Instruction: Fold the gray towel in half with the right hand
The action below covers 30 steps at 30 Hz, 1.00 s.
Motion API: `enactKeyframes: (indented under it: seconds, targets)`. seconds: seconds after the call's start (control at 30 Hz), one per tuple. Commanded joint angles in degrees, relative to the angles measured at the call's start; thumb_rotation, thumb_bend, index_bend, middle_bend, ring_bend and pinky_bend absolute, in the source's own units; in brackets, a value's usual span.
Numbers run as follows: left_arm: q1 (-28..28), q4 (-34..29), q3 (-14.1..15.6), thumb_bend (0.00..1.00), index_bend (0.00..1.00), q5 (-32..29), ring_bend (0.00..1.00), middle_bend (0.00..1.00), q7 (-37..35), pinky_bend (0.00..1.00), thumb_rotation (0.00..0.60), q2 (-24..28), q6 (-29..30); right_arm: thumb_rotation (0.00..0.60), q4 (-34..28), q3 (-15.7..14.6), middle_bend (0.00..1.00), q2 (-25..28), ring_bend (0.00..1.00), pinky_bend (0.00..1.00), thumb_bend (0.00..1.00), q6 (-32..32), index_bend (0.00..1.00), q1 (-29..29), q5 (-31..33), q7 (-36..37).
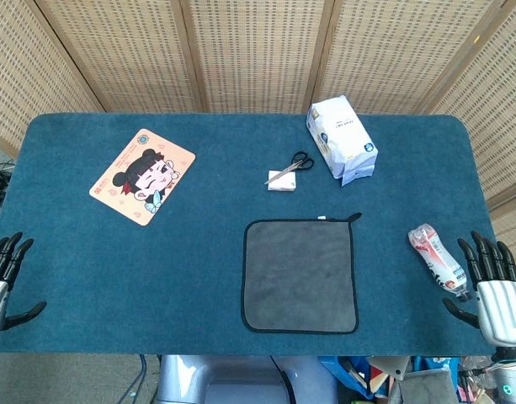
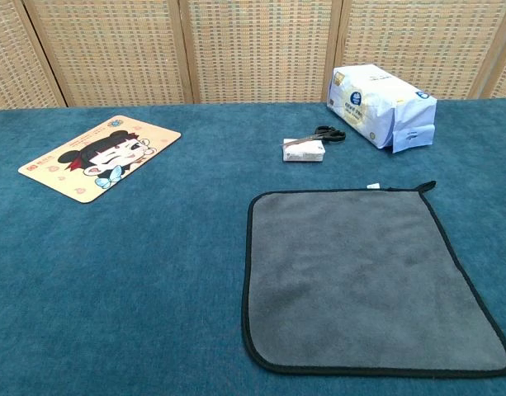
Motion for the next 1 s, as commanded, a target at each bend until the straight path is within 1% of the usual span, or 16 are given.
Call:
enactKeyframes:
  seconds: [0.03, 0.13, 0.23, 0.3, 0.4, 0.53, 0.57, 0.6, 0.67, 0.77, 0.83, 0.93, 1.0]
  targets:
    - [-0.22, -0.12, -0.06, 0.11, 0.0, -0.38, 0.0, 0.0, -0.19, 0.0, 0.6, 0.2, -0.49, 0.6, 0.66, 0.08, 0.0, -0.76, 0.0, 0.0, 0.0, -0.9, 0.0, 0.57, 0.4, -0.66]
    - [-0.32, -0.08, -0.31, 0.11, 0.0, -0.8, 0.0, 0.0, -0.66, 0.0, 0.6, 0.35, -0.59, 0.6, 1.19, 0.43, 0.0, -1.65, 0.0, 0.0, 0.0, -1.18, 0.0, 1.01, 0.63, -1.24]
    - [-0.28, 0.07, -0.68, 0.11, 0.0, -1.5, 0.0, 0.0, -1.14, 0.0, 0.6, 0.42, -0.47, 0.6, 2.51, 1.14, 0.0, -3.49, 0.0, 0.0, 0.0, -0.59, 0.03, 1.78, -0.14, -1.86]
    - [-0.36, 0.18, -0.94, 0.11, 0.0, -2.09, 0.0, 0.0, -1.4, 0.0, 0.6, 0.47, -0.65, 0.6, 4.33, 2.16, 0.0, -5.75, 0.0, 0.0, 0.0, -1.67, 0.05, 3.9, -1.02, -2.61]
    - [-0.45, 0.35, -1.51, 0.11, 0.0, -3.27, 0.0, 0.0, -0.81, 0.0, 0.6, 0.23, -0.78, 0.6, 3.21, 3.4, 0.0, -6.25, 0.0, 0.0, 0.0, -6.42, 0.09, 7.75, -0.93, -2.52]
    - [-0.98, 0.37, -2.44, 0.11, 0.0, -5.18, 0.0, 0.0, -0.08, 0.0, 0.6, -0.42, -1.68, 0.6, 0.63, 6.3, 0.0, -6.39, 0.0, 0.0, 0.0, -16.53, 0.16, 14.8, 2.15, -3.7]
    - [-1.14, 0.44, -2.59, 0.11, 0.0, -5.61, 0.0, 0.0, -0.07, 0.0, 0.6, -0.56, -2.02, 0.6, 0.47, 6.85, 0.0, -6.63, 0.0, 0.0, 0.03, -18.43, 0.18, 16.06, 3.12, -4.19]
    - [-1.38, 0.57, -2.77, 0.11, 0.0, -6.21, 0.0, 0.0, -0.15, 0.0, 0.6, -0.67, -2.6, 0.6, 0.19, 7.74, 0.0, -7.17, 0.0, 0.0, 0.06, -21.65, 0.2, 18.07, 5.05, -4.94]
    - [-1.74, 0.82, -3.08, 0.11, 0.0, -7.15, 0.0, 0.0, -0.23, 0.0, 0.6, -0.78, -3.43, 0.6, -0.51, 9.6, 0.0, -8.42, 0.0, 0.0, 0.18, -27.53, 0.24, 21.7, 9.83, -6.16]
    - [-2.2, 1.33, -3.66, 0.11, 0.0, -8.34, 0.0, 0.0, -0.36, 0.0, 0.6, -0.95, -4.17, 0.6, -1.29, 11.92, 0.0, -10.69, 0.0, 0.0, 0.26, -34.21, 0.29, 26.57, 16.56, -8.45]
    - [-2.35, 1.64, -3.94, 0.11, 0.0, -8.93, 0.0, 0.0, -0.21, 0.0, 0.6, -1.09, -4.37, 0.6, -0.74, 12.96, 0.0, -12.78, 0.0, 0.0, 0.29, -36.46, 0.31, 29.62, 19.39, -11.25]
    - [-2.71, 1.82, -4.27, 0.11, 0.0, -9.87, 0.0, 0.0, 0.14, 0.0, 0.6, -1.25, -5.05, 0.6, 2.21, 13.83, 0.0, -17.27, 0.0, 0.0, 0.35, -37.04, 0.37, 33.46, 22.78, -16.58]
    - [-3.03, 1.91, -4.48, 0.11, 0.0, -10.44, 0.0, 0.0, 0.2, 0.0, 0.6, -1.29, -5.65, 0.6, 5.13, 14.39, 0.0, -20.44, 0.0, 0.0, 0.36, -37.76, 0.4, 36.33, 25.34, -20.13]
